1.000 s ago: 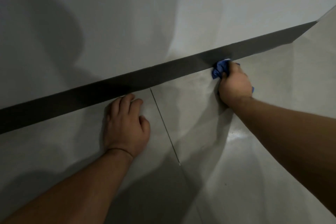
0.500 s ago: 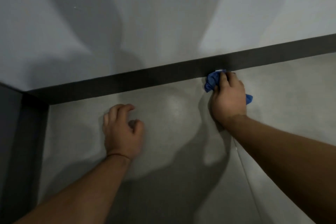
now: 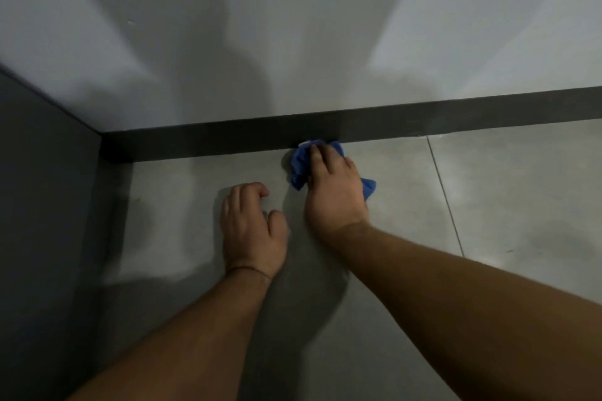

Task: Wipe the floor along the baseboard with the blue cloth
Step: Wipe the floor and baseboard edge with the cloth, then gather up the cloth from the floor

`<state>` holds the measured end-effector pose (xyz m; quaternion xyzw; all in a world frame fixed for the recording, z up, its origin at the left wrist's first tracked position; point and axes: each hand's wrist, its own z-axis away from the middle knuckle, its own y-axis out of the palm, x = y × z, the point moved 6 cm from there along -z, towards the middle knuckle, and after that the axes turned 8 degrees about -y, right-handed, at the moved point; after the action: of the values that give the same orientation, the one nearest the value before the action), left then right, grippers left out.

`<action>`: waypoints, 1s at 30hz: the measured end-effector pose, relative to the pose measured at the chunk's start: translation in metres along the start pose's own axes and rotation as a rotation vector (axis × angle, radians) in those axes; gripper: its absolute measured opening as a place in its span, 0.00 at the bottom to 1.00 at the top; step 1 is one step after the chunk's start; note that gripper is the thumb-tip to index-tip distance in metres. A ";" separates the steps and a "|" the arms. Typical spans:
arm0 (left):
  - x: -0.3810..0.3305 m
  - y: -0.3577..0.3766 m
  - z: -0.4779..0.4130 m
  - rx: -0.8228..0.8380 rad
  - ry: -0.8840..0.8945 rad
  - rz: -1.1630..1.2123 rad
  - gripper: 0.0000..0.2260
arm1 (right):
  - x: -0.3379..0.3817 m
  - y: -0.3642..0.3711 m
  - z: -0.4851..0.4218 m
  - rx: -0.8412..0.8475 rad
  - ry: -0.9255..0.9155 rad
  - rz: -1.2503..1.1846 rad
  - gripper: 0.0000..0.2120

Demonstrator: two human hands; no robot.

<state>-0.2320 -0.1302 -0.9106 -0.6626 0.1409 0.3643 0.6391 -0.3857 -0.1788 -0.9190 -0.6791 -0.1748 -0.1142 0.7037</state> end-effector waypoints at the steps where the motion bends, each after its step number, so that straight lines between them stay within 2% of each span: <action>1: 0.001 0.000 0.000 0.007 -0.007 0.019 0.17 | 0.005 0.005 0.000 0.029 -0.056 0.009 0.28; 4: 0.007 0.000 -0.006 0.083 -0.073 0.132 0.12 | 0.009 0.010 0.003 0.169 -0.255 0.046 0.30; 7: 0.010 0.003 -0.018 0.207 -0.192 0.175 0.08 | 0.008 0.000 0.012 0.315 -0.359 0.036 0.31; 10: 0.008 0.003 -0.029 0.317 -0.322 0.229 0.11 | 0.009 -0.010 0.033 0.476 -0.435 -0.001 0.31; 12: 0.000 0.004 -0.027 0.372 -0.309 0.138 0.15 | 0.005 -0.019 0.050 0.547 -0.473 -0.010 0.30; 14: -0.013 0.006 -0.015 0.387 -0.217 -0.019 0.18 | -0.007 -0.034 0.061 0.476 -0.389 -0.117 0.28; 17: -0.031 0.010 0.004 0.403 -0.116 -0.115 0.23 | -0.045 -0.058 0.073 0.211 -0.078 -0.194 0.25; 19: -0.038 0.014 0.011 0.435 -0.142 -0.147 0.25 | -0.065 -0.060 0.079 0.184 0.069 -0.081 0.23; 21: -0.042 0.016 0.017 0.483 -0.250 -0.137 0.26 | -0.074 -0.057 0.082 0.231 0.148 -0.059 0.18; 25: -0.054 0.012 0.028 0.662 -0.391 -0.096 0.15 | -0.076 -0.061 0.083 0.242 0.257 -0.208 0.09; 28: -0.062 0.000 0.035 0.666 -0.379 0.041 0.06 | -0.082 -0.073 0.092 0.185 0.376 -0.480 0.07; 30: -0.063 -0.006 0.041 0.675 -0.389 0.161 0.05 | -0.085 -0.084 0.101 0.163 0.399 -0.667 0.08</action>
<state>-0.2841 -0.1084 -0.8614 -0.3205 0.1807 0.4652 0.8051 -0.5056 -0.0895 -0.8743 -0.4914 -0.2540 -0.4518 0.6999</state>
